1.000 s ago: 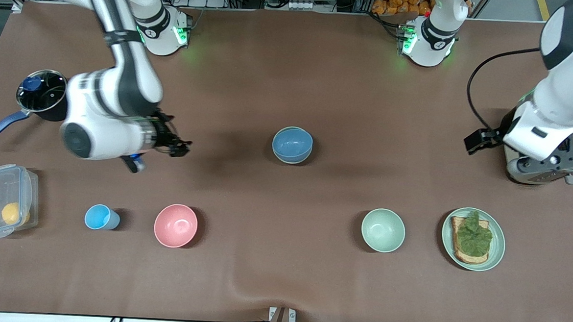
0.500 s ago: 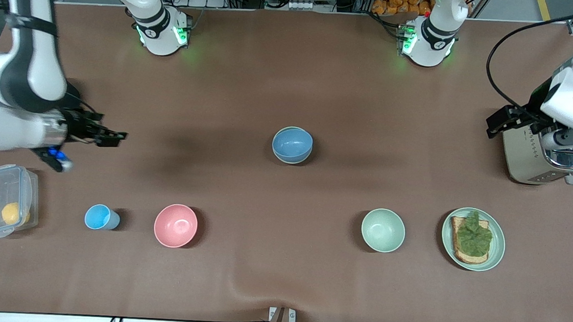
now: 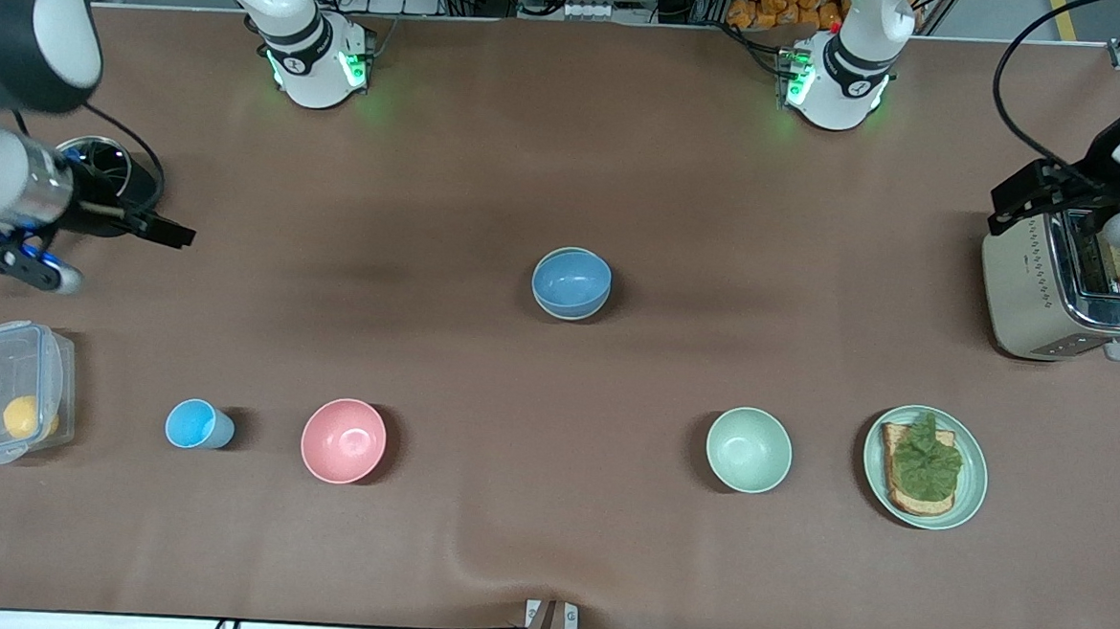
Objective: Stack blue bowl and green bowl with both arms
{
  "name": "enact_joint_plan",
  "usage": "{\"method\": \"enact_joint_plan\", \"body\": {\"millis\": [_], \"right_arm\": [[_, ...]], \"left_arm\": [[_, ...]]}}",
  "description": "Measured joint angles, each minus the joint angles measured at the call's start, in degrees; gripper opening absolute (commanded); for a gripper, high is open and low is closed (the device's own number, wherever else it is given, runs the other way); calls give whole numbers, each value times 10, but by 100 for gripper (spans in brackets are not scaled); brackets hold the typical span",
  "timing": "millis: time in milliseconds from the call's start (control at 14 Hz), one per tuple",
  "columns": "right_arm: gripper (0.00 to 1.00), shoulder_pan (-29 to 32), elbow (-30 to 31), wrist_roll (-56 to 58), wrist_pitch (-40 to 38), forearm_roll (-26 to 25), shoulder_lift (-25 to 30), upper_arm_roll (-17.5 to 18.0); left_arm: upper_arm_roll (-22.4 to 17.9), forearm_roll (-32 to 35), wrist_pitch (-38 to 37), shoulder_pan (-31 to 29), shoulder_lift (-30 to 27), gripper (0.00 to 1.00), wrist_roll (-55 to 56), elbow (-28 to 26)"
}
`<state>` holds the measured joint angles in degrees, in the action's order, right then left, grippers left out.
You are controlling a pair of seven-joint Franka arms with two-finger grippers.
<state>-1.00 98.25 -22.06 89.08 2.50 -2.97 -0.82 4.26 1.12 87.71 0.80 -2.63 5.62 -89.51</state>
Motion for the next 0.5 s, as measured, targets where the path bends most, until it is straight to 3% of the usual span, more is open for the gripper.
{"method": "enact_joint_plan", "body": {"millis": [500], "right_arm": [[100,-1,-77,45,0,-5,43,-2]], "left_arm": [[-3,0,-40,4,0,100,0,11]]}}
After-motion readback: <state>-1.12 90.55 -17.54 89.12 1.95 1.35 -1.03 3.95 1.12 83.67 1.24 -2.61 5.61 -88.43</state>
